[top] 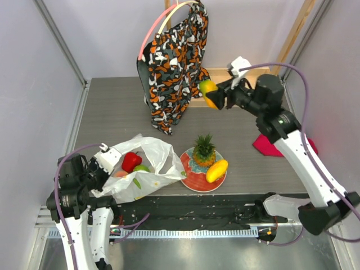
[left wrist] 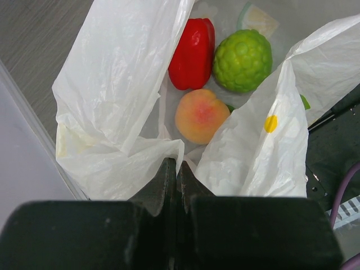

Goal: Take the fake fruits out of the plastic bag
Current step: Place the fake fruit on the plate.

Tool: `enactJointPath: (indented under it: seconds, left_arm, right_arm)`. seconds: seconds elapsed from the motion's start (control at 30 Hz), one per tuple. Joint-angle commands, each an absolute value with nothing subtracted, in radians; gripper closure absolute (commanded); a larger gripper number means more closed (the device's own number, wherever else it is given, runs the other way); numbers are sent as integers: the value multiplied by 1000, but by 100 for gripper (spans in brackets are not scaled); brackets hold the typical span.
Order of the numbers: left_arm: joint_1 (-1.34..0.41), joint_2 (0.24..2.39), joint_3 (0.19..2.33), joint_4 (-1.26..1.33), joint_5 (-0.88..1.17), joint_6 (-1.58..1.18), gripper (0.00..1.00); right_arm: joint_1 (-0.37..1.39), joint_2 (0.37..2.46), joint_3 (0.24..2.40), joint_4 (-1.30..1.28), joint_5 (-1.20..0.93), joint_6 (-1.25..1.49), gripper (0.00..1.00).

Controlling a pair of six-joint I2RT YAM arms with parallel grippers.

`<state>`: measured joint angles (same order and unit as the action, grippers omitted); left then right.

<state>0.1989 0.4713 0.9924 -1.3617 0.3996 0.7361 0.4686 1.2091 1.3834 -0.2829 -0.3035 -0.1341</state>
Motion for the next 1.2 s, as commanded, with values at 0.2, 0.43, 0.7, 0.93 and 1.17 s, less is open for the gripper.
enactJointPath:
  seconds: [0.2, 0.43, 0.7, 0.93, 1.17]
  left_arm:
    - [206, 592, 1026, -1275, 342, 572, 100]
    - [206, 583, 1039, -1307, 367, 555, 100]
    - [206, 523, 1025, -1364, 356, 589, 100]
    - [206, 482, 1023, -1394, 348, 589, 100]
    - [207, 460, 1012, -1416, 347, 589, 100]
  right_arm:
    - [721, 1022, 1154, -718, -574, -537, 92]
    - [859, 1011, 965, -733, -555, -699, 92]
    - [974, 1109, 842, -466, -361, -525, 92]
    - [980, 1134, 752, -299, -201, -325, 91]
    - [999, 1190, 736, -331, -180, -290, 89]
